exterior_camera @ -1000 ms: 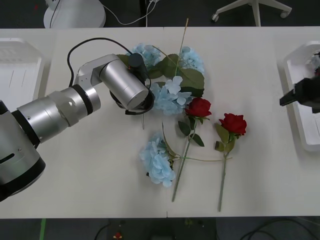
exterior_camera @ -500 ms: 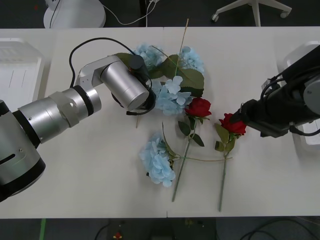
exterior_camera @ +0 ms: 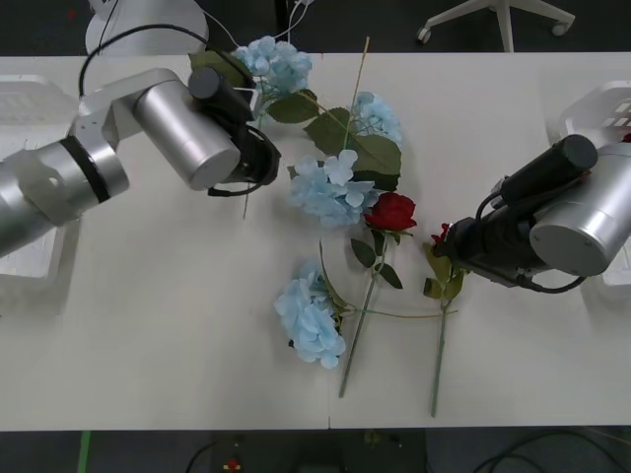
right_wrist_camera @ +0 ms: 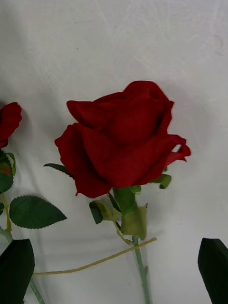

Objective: Put the red flowers into the right box and the blue flowers into the left box

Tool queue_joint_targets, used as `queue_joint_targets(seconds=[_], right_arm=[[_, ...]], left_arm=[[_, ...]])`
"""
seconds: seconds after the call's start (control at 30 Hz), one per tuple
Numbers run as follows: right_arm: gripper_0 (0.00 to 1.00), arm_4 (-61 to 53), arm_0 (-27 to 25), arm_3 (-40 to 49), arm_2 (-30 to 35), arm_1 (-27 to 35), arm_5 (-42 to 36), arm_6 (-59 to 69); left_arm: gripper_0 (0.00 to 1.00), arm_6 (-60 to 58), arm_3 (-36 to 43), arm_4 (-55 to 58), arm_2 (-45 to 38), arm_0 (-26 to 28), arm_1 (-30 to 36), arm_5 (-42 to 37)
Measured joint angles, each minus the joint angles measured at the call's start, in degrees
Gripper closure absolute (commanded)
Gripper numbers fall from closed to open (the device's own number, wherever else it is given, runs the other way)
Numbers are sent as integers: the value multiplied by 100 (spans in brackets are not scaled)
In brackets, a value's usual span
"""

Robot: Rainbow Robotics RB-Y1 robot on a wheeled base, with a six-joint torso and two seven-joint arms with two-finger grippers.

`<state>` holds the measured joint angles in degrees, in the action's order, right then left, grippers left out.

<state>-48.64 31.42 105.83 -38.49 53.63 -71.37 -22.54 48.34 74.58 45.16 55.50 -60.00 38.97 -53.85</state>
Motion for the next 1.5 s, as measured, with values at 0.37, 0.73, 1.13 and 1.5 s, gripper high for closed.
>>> queue_joint_targets(seconds=[0.37, 0.73, 1.13, 1.5], right_arm=[[0, 626, 18, -563, -863, -272, 765, -24], [0, 639, 30, -1038, -943, -529, 784, -754], [9, 639, 53, -1214, -943, -685, 770, -958], [89, 635, 233, -1554, -943, -810, 697, -1076]], left_arm=[[100, 818, 1341, 386, -1961, 883, 1788, -1274], [100, 4298, 1305, 668, -5862, 2324, 1794, -3157], [100, 6191, -875, 430, -6314, 2351, 2042, -3019], [100, 6308, -1515, -944, -5579, 2351, 2043, -2105]])
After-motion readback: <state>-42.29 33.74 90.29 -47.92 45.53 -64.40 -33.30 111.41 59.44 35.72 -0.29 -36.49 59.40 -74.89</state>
